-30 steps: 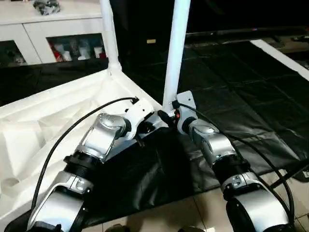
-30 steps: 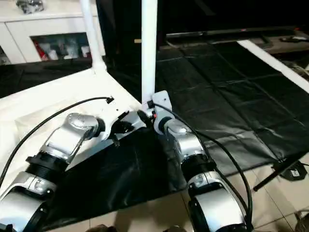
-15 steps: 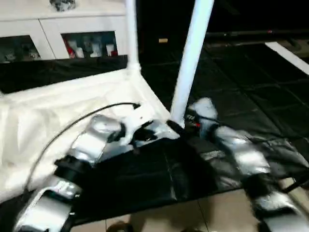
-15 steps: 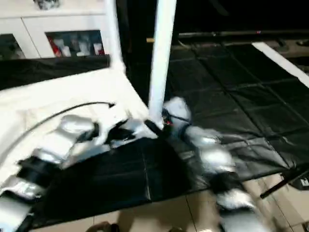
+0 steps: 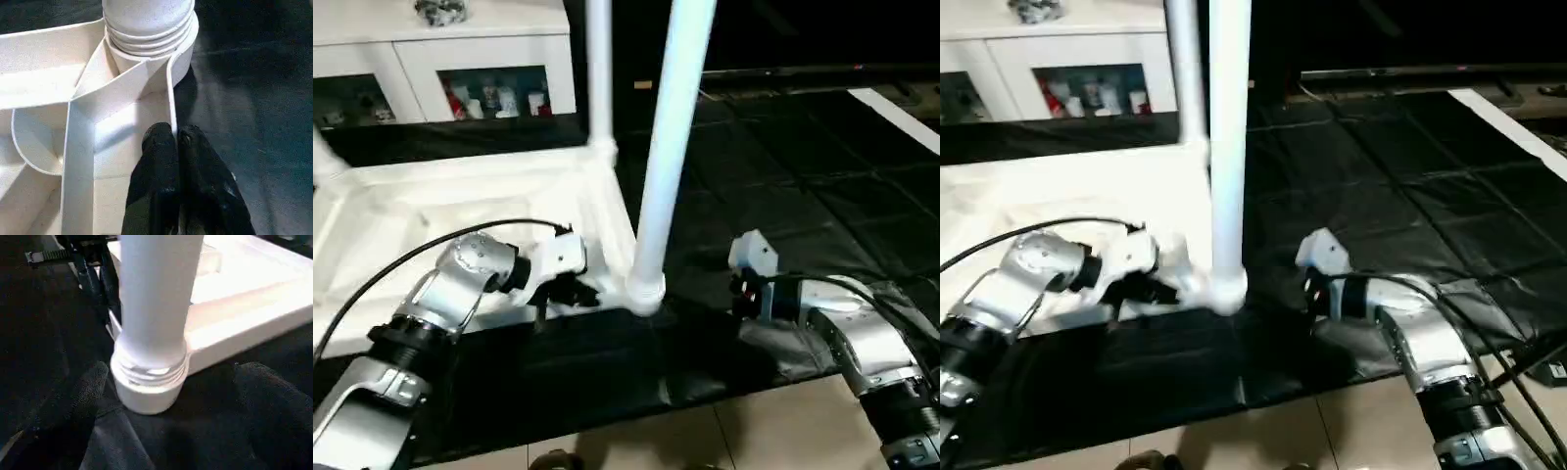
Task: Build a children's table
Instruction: Rotate leg to tighten
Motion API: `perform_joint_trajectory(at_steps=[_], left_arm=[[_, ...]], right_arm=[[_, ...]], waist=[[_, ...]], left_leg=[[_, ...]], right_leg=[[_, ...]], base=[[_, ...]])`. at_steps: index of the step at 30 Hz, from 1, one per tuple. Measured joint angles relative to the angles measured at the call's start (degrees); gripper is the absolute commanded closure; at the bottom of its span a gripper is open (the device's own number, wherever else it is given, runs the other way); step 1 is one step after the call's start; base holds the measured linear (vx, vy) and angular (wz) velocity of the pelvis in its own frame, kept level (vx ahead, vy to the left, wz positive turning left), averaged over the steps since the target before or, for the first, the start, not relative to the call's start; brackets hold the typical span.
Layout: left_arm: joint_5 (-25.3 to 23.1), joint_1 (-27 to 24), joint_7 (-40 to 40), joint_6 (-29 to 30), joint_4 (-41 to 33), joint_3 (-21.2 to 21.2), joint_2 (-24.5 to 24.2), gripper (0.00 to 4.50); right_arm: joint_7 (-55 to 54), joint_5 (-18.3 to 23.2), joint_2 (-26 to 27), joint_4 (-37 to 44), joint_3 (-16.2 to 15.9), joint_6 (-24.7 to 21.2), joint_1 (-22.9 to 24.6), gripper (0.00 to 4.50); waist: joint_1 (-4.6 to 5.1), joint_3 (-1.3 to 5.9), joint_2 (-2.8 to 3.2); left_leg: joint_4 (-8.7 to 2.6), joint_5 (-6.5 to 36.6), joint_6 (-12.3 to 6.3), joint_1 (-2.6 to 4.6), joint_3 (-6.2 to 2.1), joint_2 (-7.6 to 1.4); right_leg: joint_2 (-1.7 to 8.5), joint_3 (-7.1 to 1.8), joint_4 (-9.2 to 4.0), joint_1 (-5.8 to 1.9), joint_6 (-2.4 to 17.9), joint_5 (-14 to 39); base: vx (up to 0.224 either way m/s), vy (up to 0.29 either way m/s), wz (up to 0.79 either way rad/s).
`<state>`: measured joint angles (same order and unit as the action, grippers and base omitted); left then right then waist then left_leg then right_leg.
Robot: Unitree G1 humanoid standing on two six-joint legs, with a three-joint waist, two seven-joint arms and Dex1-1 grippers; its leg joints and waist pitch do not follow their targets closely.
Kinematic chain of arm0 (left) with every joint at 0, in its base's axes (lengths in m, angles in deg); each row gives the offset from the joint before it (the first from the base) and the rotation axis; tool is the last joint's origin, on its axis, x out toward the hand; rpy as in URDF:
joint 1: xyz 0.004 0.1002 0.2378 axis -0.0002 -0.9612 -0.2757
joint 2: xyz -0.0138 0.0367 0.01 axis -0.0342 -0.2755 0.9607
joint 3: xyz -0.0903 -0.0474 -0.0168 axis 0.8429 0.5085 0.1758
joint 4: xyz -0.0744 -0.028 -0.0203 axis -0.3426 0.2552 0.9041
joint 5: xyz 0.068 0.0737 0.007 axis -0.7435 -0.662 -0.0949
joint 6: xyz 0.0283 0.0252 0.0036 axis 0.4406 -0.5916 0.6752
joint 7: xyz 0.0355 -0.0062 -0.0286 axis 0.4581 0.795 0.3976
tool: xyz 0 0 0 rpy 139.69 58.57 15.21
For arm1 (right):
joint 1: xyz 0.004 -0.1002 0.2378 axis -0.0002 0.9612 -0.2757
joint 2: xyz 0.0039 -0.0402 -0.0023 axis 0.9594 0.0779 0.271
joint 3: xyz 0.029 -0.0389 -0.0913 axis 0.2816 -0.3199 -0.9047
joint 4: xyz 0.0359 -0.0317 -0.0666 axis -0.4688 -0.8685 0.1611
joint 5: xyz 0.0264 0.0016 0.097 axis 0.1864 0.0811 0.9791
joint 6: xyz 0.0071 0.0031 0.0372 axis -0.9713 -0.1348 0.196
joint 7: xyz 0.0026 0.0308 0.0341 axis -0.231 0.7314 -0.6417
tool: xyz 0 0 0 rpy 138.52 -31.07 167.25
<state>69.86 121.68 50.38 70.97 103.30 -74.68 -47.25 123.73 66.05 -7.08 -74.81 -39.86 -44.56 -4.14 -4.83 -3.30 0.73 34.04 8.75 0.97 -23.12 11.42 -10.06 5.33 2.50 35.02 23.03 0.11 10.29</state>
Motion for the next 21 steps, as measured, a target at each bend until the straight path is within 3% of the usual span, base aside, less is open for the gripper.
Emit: perform_joint_trajectory(at_steps=[7,8,14,15,21], left_arm=[[0.4,-0.21,3.78,-1.05,-1.7,-1.81,-0.41,4.5],[0.46,-0.35,4.03,-1.1,-2.05,-1.9,-0.4,4.5],[1.24,-1.42,5.63,-1.12,-3.99,-2.43,-0.49,4.5],[1.31,-1.51,5.78,-1.12,-4.27,-2.56,-0.48,4.5],[1.4,-1.65,6.58,-1.11,-5.02,-3.09,-0.46,4.5]], right_arm=[[7.15,0.17,-1.35,2.2,-4.02,-0.56,-0.16,0.08],[7.7,0.17,-1.34,2.2,-4.32,-0.59,-0.16,0.33],[9.33,0.15,-1.2,1.84,-4.83,-1.4,-0.98,0.61],[9.38,0.15,-1.19,1.82,-4.95,-1.42,-1.27,0.86],[10.38,0.17,-1.13,1.82,-5.58,-1.52,-1.6,1.29]], waist=[[-0.54,0.02,-0.04],[-0.56,0.02,-0.04],[-0.57,0.01,-0.05],[-0.56,0.01,-0.05],[-0.46,0.01,-0.06]], left_leg=[[0.0,0.0,0.0,0.0,0.02,0.0],[0.0,0.0,0.0,-0.01,0.03,0.0],[0.0,0.0,0.0,0.0,0.03,0.01],[0.0,0.0,0.0,0.0,0.03,0.0],[0.0,0.0,0.0,0.0,0.03,0.0]], right_leg=[[0.0,-0.02,0.01,-0.06,0.0,0.0],[0.0,-0.03,0.01,-0.05,-0.01,0.0],[0.01,-0.04,0.01,-0.05,-0.03,0.02],[0.01,-0.04,0.01,-0.04,-0.03,0.02],[0.01,-0.05,0.01,-0.05,-0.03,0.02]], base=[[0.0,0.0,0.0],[0.0,0.0,0.0],[0.0,0.0,0.0],[0.0,0.0,0.0],[0.0,0.0,0.0]])
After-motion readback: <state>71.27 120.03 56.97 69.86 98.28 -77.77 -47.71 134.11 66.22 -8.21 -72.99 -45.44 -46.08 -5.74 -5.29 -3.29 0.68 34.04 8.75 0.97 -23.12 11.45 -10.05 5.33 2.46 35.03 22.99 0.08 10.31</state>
